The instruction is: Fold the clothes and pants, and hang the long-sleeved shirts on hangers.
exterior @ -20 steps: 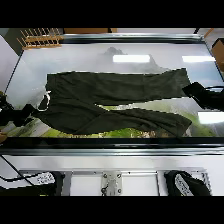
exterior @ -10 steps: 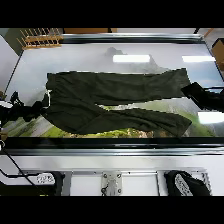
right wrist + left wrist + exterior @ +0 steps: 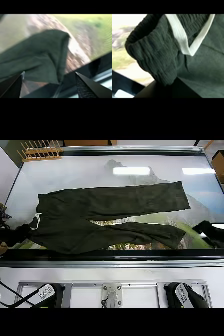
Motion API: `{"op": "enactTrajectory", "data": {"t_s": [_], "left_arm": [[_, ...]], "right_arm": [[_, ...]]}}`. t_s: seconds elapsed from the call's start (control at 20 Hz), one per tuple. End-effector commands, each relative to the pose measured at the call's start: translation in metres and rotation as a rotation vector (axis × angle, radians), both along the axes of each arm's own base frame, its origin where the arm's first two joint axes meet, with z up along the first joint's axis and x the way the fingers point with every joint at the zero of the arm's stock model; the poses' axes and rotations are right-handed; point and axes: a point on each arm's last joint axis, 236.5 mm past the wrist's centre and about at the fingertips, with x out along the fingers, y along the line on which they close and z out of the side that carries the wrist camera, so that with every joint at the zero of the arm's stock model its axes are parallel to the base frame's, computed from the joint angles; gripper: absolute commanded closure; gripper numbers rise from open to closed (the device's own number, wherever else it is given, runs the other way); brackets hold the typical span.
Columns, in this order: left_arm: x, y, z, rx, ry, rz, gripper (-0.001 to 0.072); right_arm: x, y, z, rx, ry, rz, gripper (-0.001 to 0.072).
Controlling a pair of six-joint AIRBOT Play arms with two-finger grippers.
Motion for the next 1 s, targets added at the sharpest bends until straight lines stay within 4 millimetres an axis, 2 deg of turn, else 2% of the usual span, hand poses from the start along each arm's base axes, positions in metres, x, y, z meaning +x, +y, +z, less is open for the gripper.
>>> {"op": "enactTrajectory", "data": {"t_s": [0.0,0.1,0.3,0.5,0.8,0.95], "left_arm": [[-0.017,-0.007,-0.007,0.029,0.001,-0.016,0.0686],[-0.012,-0.015,-0.007,0.031,-0.001,-0.044,0.0686],[-0.004,-0.025,-0.007,0.041,-0.011,-0.082,0.0686],[-0.003,-0.028,-0.007,0.041,-0.011,-0.09,0.0686],[-0.003,-0.028,-0.007,0.041,-0.011,-0.09,0.0686],[-0.003,-0.028,-0.007,0.041,-0.011,-0.09,0.0686]], "right_arm": [[-0.025,0.008,-0.049,0.045,0.066,0.034,0.0009],[-0.014,0.027,-0.058,0.089,0.03,0.11,0.0008],[-0.001,0.033,-0.082,0.098,0.055,0.16,0.0009],[0.007,0.048,-0.103,0.115,0.091,0.215,0.0009],[0.02,0.054,-0.116,0.101,0.085,0.227,0.0009],[0.021,0.063,-0.123,0.116,0.101,0.247,0.001]]}}
